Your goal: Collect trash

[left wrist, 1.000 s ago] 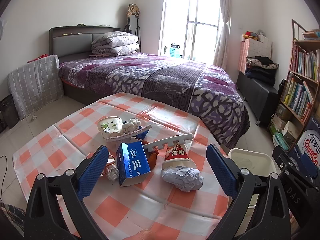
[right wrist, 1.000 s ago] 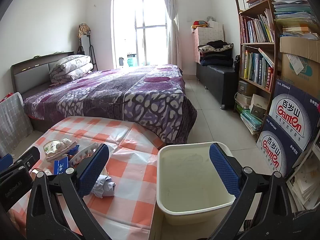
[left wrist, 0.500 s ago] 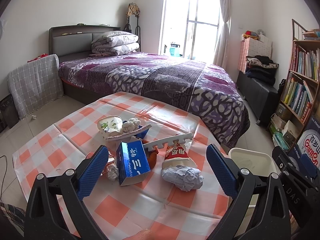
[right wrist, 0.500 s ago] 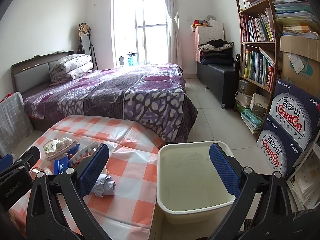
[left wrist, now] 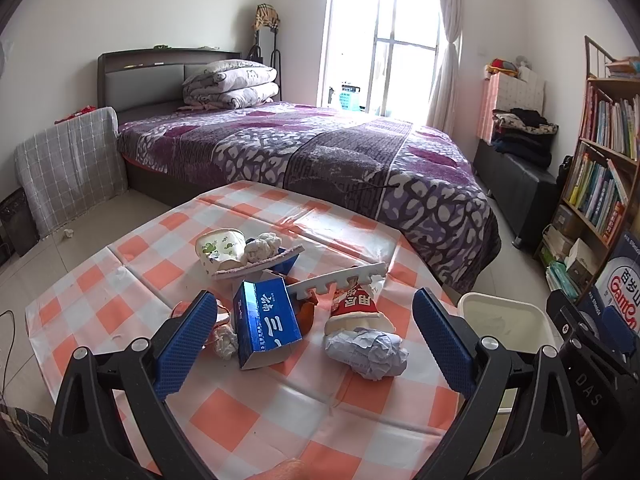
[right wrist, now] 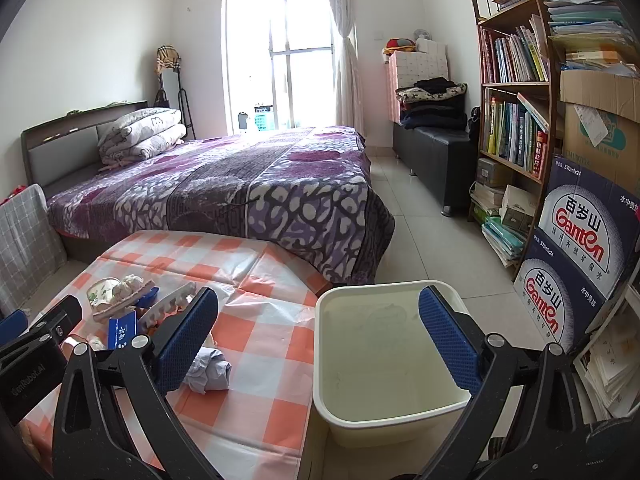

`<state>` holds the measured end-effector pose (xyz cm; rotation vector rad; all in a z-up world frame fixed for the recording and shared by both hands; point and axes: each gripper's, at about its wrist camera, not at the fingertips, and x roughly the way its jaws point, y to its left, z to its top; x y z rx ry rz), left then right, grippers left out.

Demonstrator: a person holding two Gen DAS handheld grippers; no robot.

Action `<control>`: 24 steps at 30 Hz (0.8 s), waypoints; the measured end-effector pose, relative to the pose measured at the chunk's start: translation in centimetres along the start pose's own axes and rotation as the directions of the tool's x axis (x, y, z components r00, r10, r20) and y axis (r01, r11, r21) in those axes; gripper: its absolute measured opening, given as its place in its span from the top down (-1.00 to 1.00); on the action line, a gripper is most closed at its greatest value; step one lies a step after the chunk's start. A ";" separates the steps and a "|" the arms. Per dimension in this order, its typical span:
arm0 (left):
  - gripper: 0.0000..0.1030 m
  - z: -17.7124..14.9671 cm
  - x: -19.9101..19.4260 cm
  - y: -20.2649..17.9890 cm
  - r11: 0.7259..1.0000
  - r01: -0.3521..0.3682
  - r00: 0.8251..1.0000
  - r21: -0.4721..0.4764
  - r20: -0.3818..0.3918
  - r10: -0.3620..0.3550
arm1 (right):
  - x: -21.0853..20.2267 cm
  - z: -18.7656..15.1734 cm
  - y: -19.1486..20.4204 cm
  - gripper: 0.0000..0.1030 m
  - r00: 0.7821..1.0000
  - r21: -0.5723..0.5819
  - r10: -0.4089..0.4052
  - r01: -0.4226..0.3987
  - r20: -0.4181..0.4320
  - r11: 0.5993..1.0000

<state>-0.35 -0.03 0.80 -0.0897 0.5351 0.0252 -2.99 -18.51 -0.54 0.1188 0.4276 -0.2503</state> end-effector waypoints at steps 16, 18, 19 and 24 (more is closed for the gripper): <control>-0.85 -1.2 0.6 0.1 1.000 -0.009 1.000 -0.008 -0.012 0.009 | 0.3 0.9 0.3 -0.87 1.000 0.004 0.010 -0.010 -0.017 1.000; -0.85 -0.6 1.0 0.7 1.000 -0.021 0.999 -0.020 -0.031 0.021 | 0.5 0.5 0.6 -0.87 0.999 0.020 0.026 -0.025 -0.047 0.999; -0.85 -0.2 1.7 1.0 0.999 -0.027 0.999 -0.032 -0.044 0.025 | 0.8 0.6 0.5 -0.87 0.997 0.030 0.037 -0.036 -0.067 0.999; -0.85 2.3 4.2 4.2 0.990 -0.004 0.954 -0.143 -0.297 -0.039 | 3.6 2.0 1.7 -0.87 0.940 0.085 0.111 -0.088 -0.322 0.992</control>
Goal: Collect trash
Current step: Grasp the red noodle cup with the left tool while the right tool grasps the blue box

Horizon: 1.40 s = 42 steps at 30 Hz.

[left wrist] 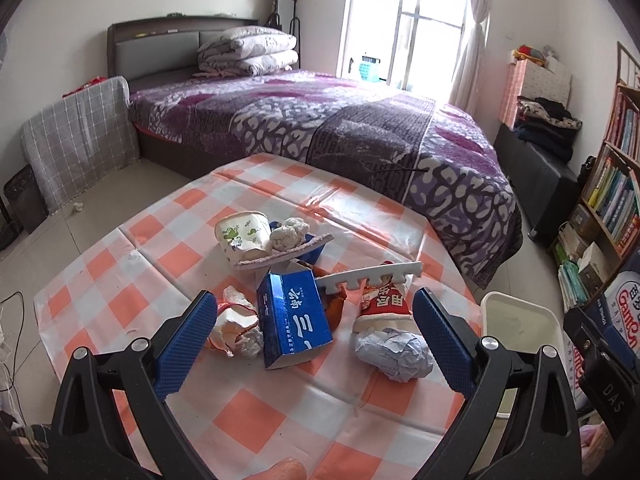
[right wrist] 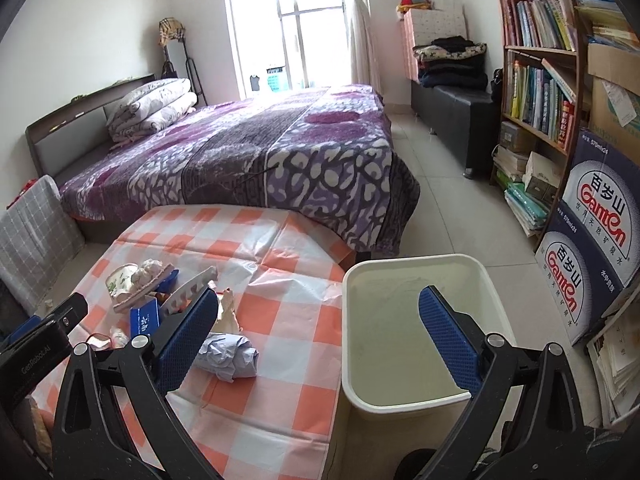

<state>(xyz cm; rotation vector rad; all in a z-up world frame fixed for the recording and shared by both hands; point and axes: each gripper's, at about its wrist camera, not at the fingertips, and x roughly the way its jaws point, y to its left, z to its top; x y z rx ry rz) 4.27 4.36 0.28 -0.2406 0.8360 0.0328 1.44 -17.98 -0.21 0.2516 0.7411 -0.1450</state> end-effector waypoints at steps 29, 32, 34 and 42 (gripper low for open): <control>-0.37 -0.1 13.5 18.1 0.648 -0.092 0.838 -0.756 -0.410 -0.360 | 9.5 -1.7 7.5 -0.87 0.959 -0.336 0.169 -0.240 -0.227 0.911; -0.17 0.2 13.1 18.0 0.680 -0.065 0.841 -0.731 -0.406 -0.357 | 10.0 -1.9 9.0 -0.87 0.950 -0.334 0.188 -0.267 -0.250 0.904; 0.19 0.6 12.5 18.1 0.715 -0.048 0.857 -0.697 -0.396 -0.329 | 10.1 -2.1 10.2 -0.87 0.946 -0.334 0.195 -0.277 -0.260 0.901; 0.26 2.9 10.5 18.4 0.834 -0.029 0.925 -0.551 -0.331 -0.186 | 11.7 -3.4 15.5 -0.87 0.915 -0.316 0.222 -0.333 -0.337 0.888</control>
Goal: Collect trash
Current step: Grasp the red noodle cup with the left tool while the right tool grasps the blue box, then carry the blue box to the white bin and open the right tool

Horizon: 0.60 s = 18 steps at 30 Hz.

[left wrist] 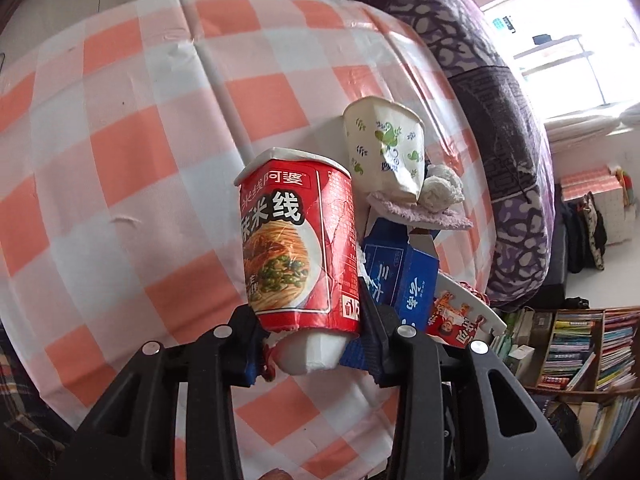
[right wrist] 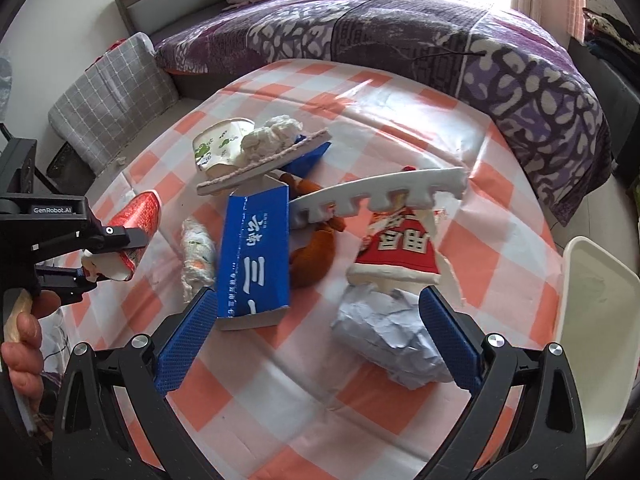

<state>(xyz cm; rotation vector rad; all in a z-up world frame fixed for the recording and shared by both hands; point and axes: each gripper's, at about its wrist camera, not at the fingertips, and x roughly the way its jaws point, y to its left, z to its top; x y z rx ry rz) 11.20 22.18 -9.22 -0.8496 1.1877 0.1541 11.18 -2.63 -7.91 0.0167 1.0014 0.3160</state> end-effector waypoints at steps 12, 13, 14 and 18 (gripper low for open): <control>0.25 1.1 -1.3 0.5 0.999 0.046 0.999 0.011 0.016 -0.046 | 4.9 0.2 4.5 -0.87 0.996 -0.059 -0.028 0.023 -0.083 0.998; 0.25 1.1 -1.2 0.6 0.999 0.048 0.999 0.010 0.015 -0.048 | 5.1 0.1 4.6 -0.87 0.996 -0.059 -0.031 0.026 -0.087 0.998; 0.25 1.1 -1.2 0.6 0.999 0.050 0.999 0.008 0.012 -0.050 | 5.3 0.1 4.5 -0.86 0.996 -0.056 -0.032 0.027 -0.089 0.998; 0.25 1.0 -1.1 0.8 0.999 0.050 0.999 0.009 0.006 -0.050 | 6.0 0.2 4.0 -0.04 0.993 -0.009 0.039 -0.040 -0.114 0.999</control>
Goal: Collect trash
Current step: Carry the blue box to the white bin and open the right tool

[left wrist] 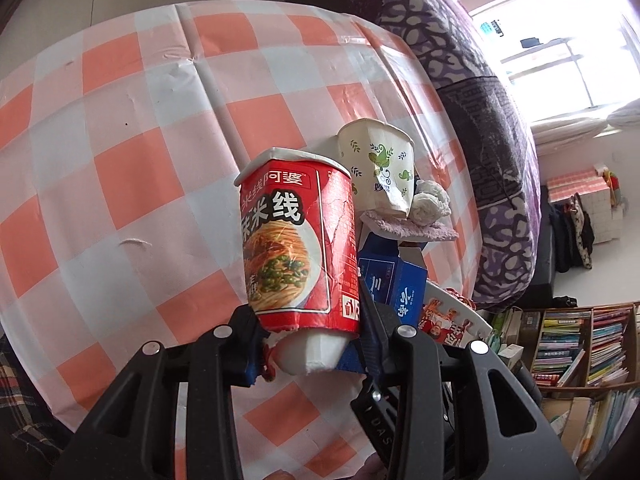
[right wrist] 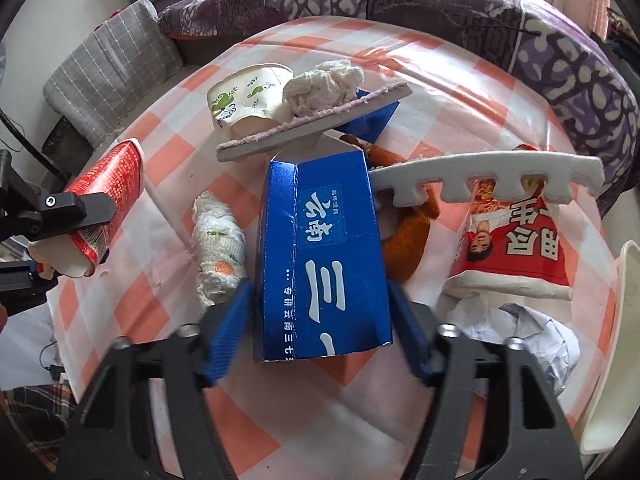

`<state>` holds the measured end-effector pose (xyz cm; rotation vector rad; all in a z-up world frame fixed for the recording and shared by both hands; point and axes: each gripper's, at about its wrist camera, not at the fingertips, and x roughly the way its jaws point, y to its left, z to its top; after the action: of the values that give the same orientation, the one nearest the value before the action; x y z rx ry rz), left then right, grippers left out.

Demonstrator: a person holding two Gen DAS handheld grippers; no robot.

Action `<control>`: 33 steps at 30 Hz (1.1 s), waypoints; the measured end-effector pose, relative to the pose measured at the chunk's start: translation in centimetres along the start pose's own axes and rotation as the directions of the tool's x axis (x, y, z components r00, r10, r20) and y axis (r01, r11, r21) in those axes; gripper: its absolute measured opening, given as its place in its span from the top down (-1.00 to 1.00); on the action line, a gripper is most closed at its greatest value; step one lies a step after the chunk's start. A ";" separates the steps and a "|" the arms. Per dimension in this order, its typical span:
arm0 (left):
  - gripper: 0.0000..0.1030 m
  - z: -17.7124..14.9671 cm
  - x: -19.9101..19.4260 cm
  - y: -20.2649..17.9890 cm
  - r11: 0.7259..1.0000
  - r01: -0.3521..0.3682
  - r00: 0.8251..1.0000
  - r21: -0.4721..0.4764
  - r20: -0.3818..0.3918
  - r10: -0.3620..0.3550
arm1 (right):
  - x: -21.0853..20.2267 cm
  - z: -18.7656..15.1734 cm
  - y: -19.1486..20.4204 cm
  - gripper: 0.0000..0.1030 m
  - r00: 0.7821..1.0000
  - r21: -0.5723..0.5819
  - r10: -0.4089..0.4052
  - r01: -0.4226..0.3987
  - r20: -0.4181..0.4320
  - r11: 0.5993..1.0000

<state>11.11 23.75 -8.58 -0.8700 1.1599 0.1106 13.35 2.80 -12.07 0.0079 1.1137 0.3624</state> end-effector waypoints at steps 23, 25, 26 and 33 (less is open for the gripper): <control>0.25 -2.0 -1.8 -3.9 0.985 -0.056 0.993 0.163 0.116 0.037 | -9.0 -0.8 -2.9 0.37 0.976 0.036 0.033 -0.041 0.215 0.998; 0.25 -2.2 -1.8 -4.4 0.983 -0.059 0.992 0.175 0.119 0.038 | -9.7 -0.8 -3.2 0.42 0.973 0.036 0.032 -0.041 0.230 0.999; 0.25 -2.4 -1.8 -4.7 0.982 -0.060 0.992 0.181 0.121 0.039 | -10.1 -0.9 -3.4 0.45 0.971 0.036 0.031 -0.041 0.238 0.999; 0.25 -3.7 -2.0 -6.6 0.970 -0.069 0.989 0.231 0.145 0.035 | -12.0 -1.5 -4.9 0.67 0.958 0.041 0.026 -0.039 0.284 0.998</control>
<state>10.77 17.59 -3.81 -0.6118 1.0404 0.0737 8.78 -5.48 -3.16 0.1168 0.8379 0.3526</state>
